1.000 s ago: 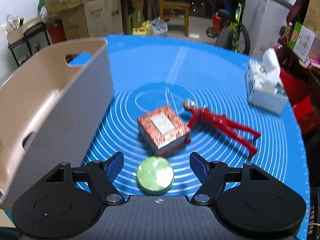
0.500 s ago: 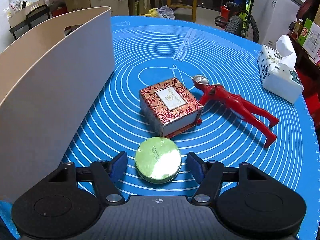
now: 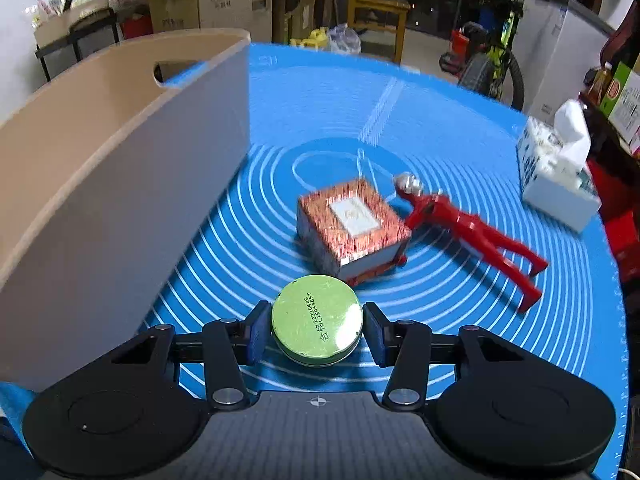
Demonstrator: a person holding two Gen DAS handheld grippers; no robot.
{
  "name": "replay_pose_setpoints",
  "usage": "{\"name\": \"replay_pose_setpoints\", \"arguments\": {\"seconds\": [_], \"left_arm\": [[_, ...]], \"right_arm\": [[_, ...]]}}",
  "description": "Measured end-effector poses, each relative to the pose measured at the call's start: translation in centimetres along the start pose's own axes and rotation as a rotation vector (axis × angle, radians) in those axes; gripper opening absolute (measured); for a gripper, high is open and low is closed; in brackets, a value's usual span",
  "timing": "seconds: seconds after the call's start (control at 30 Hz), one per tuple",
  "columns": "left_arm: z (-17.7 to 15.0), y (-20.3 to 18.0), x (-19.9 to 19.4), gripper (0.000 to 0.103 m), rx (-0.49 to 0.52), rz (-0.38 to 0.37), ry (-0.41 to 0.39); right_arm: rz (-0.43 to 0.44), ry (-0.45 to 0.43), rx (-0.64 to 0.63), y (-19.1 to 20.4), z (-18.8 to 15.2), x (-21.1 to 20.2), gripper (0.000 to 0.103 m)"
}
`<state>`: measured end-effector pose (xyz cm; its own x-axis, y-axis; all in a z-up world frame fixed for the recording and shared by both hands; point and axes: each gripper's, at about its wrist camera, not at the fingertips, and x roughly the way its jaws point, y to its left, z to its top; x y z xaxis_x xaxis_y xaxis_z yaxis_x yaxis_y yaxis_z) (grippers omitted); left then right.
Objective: Organize rigid objects
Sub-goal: 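Carry the green tin into the basket with the right gripper and release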
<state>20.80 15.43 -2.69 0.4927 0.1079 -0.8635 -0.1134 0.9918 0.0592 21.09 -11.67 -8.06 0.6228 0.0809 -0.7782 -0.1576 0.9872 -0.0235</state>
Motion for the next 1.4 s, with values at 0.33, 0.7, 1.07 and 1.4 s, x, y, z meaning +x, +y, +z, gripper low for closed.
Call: {"name": "replay_pose_setpoints", "arguments": {"seconds": [0.33,0.7,1.07,1.4], "left_arm": [[0.0,0.0,0.0,0.013,0.001,0.001,0.000],[0.1,-0.1,-0.1,0.013,0.006,0.007,-0.001],[0.1,-0.1,-0.1,0.013,0.012,0.010,-0.003],[0.0,-0.2,-0.1,0.013,0.017,0.015,-0.004]], "right_arm": [[-0.011,-0.193,0.027,0.5,2.6,-4.4,0.054],[0.085,-0.363,0.040,4.2,7.0,-8.0,0.054],[0.157,-0.293,-0.051,9.7,8.3,-6.7,0.054],[0.166,-0.086,-0.226,14.6,6.3,-3.1,0.054]]}}
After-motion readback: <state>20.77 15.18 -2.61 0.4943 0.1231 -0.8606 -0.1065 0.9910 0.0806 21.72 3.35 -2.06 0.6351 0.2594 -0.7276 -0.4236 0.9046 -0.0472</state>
